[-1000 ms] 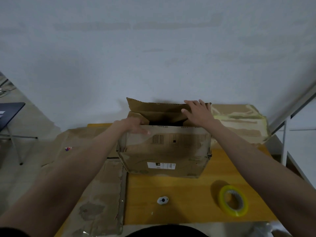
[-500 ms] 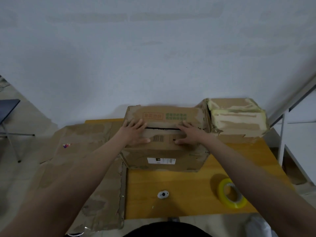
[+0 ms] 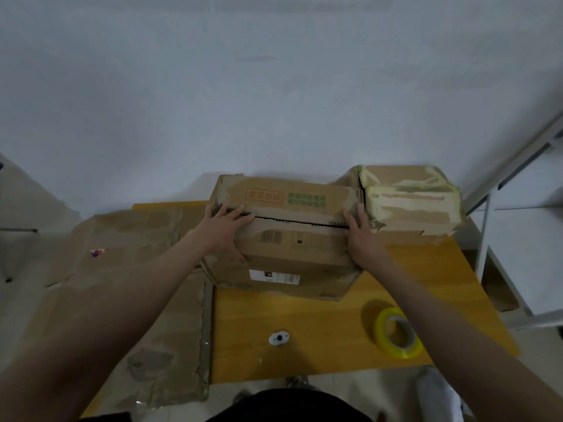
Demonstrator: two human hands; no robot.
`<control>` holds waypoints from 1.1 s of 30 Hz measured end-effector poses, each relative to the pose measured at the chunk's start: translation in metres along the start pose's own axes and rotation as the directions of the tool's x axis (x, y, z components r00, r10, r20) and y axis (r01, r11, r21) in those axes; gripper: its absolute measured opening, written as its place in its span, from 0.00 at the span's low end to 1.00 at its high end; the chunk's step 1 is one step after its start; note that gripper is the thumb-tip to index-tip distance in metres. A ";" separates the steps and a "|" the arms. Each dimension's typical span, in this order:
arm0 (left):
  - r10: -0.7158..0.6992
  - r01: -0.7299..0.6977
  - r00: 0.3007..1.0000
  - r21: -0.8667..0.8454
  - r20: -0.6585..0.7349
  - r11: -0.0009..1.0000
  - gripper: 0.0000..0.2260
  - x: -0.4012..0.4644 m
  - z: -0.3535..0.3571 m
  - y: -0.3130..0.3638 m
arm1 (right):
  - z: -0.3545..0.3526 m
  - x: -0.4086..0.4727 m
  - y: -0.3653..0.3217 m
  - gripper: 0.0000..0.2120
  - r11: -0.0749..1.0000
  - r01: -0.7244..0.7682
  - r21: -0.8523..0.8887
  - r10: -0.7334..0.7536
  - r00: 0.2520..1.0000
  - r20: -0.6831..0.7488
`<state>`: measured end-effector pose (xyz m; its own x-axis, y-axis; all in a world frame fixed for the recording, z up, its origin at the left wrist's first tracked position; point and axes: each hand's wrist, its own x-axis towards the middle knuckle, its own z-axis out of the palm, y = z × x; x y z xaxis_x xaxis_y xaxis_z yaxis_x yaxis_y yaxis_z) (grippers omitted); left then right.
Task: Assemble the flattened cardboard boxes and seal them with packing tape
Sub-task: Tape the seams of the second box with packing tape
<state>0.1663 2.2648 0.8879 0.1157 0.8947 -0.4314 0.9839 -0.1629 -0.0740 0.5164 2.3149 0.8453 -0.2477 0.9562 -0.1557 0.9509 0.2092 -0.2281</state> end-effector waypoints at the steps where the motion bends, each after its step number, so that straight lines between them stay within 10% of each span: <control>1: 0.004 -0.004 1.000 0.018 0.008 1.000 0.55 0.004 -0.005 0.000 | 0.001 -0.007 0.000 0.32 1.000 -0.016 -0.014 0.016 1.000 -0.002; 7: 0.075 -0.068 0.985 0.047 -0.156 0.997 0.41 0.032 -0.028 0.023 | -0.007 -0.047 0.004 0.26 0.996 -0.086 0.035 0.089 0.992 -0.093; 11: -0.139 0.065 0.902 -0.191 -0.408 0.980 0.20 0.034 -0.021 0.066 | -0.031 -0.039 0.020 0.26 0.981 -0.176 -0.087 0.150 0.958 -0.244; 16: -0.293 0.139 0.950 -0.689 -0.110 0.711 0.42 0.026 -0.009 0.121 | -0.054 -0.001 0.040 0.33 0.967 -0.235 0.100 0.233 0.972 0.035; 22: -0.195 0.176 0.979 -0.731 0.060 0.659 0.62 0.009 -0.014 0.155 | -0.039 -0.028 0.030 0.39 0.963 -0.228 -0.141 0.233 0.972 0.020; 33: -0.040 0.028 0.999 -0.546 -0.011 0.838 0.44 0.043 -0.034 0.156 | -0.035 -0.039 0.050 0.43 0.967 -0.256 -0.021 0.256 0.960 0.115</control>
<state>0.3296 2.2925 0.8885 0.0776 0.9049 -0.4185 0.9018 0.1153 0.4165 0.5797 2.2953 0.8740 -0.0151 0.9480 -0.3180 0.9862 -0.0382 -0.1608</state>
